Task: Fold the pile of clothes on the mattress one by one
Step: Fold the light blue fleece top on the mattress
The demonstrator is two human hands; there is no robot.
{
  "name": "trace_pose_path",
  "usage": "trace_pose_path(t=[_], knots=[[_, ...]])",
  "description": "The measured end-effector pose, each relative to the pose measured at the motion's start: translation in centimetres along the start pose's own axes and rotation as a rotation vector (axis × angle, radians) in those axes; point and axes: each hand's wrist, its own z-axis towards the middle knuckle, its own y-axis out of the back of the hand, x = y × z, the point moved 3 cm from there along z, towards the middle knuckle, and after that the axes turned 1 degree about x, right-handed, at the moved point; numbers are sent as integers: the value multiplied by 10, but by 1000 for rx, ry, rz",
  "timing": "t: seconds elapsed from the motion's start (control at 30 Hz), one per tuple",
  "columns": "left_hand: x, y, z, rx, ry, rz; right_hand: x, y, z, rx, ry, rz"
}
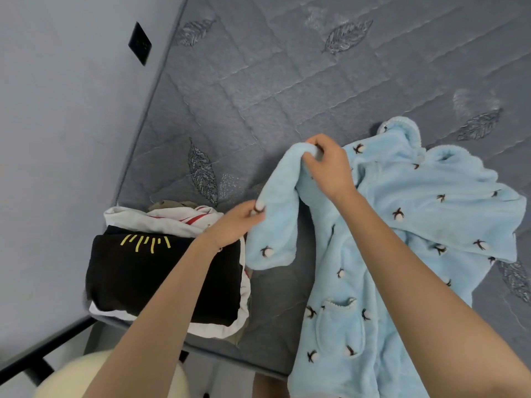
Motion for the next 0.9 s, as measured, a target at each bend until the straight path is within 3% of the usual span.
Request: trace_pose_path(t=[0.17,0.33,0.53,0.63,0.73,0.8,0.9], knots=[[-16,43,-17,-474,-117,-127,1,-15,-4,14,72,-122],[-33,47,-16,-538,-186,-253,18,-49,-31,116,84,1],[-66,17,-4,-358,-242,-595,30,-50,-66,315,5,258],[-78,0,12,-253,-236,-657,27,-31,-68,309,-127,427],[-90,-26,24,-173,-159,-769,17,-5,-62,304,-134,473],[-101,-47,30,-158,-105,-816,3,10,-61,270,-159,447],[-119,-82,41,-114,-70,-759,-24,36,-60,58,-225,338]])
